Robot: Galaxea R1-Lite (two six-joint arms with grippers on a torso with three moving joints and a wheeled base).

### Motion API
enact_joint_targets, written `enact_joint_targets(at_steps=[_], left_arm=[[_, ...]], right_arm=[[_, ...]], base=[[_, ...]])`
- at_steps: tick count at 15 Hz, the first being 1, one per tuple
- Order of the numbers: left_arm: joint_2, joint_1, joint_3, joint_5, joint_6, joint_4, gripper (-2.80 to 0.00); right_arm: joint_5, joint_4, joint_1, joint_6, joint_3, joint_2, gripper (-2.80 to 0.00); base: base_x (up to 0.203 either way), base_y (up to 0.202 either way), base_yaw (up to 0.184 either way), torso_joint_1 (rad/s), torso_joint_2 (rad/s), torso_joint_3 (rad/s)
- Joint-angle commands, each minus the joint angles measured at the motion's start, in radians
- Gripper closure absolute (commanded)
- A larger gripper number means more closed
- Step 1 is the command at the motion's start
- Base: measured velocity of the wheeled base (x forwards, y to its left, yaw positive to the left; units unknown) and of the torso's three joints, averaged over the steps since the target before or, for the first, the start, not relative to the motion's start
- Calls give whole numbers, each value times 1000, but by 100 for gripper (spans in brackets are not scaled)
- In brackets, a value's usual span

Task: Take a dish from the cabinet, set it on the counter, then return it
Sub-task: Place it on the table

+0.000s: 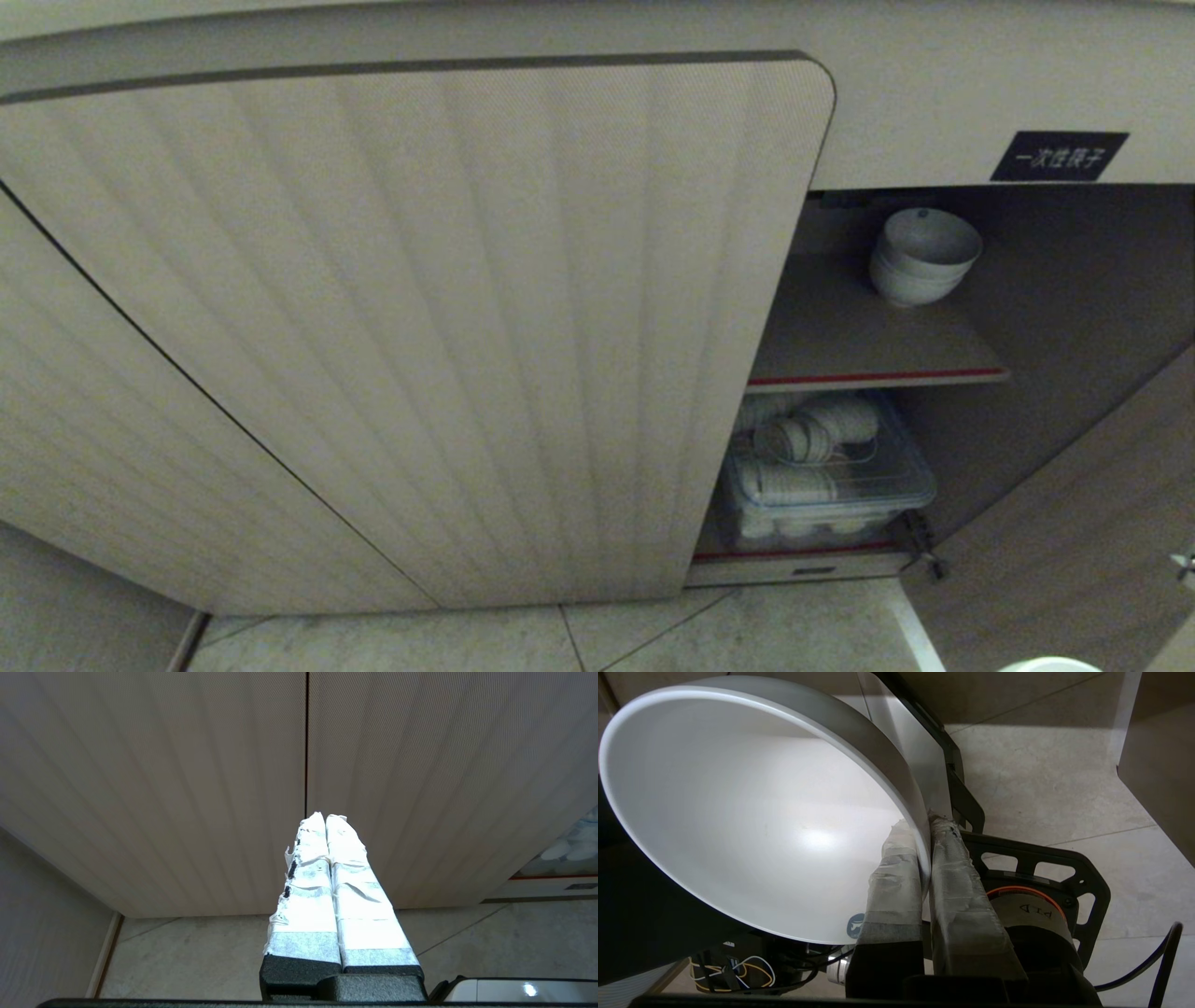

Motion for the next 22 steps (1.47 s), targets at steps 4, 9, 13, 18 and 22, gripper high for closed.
enact_joint_targets(at_steps=[4, 9, 13, 18, 22], left_arm=[[0, 0, 0, 0, 0, 0, 0], [0, -1, 0, 0, 0, 0, 0], [0, 0, 0, 0, 0, 0, 0], [0, 0, 0, 0, 0, 0, 0], [0, 0, 0, 0, 0, 0, 0]], right_arm=[[1, 8, 9, -1, -9, 3, 0], [-1, 7, 16, -2, -12, 2, 0], [-1, 10, 26, -8, -12, 4, 0], [-6, 8, 37, -8, -10, 6, 0], [-7, 10, 40, -8, -9, 7, 0]], base=[[0, 0, 0, 0, 0, 0], [0, 0, 0, 0, 0, 0], [0, 0, 0, 0, 0, 0], [0, 0, 0, 0, 0, 0], [0, 0, 0, 31, -120, -98]])
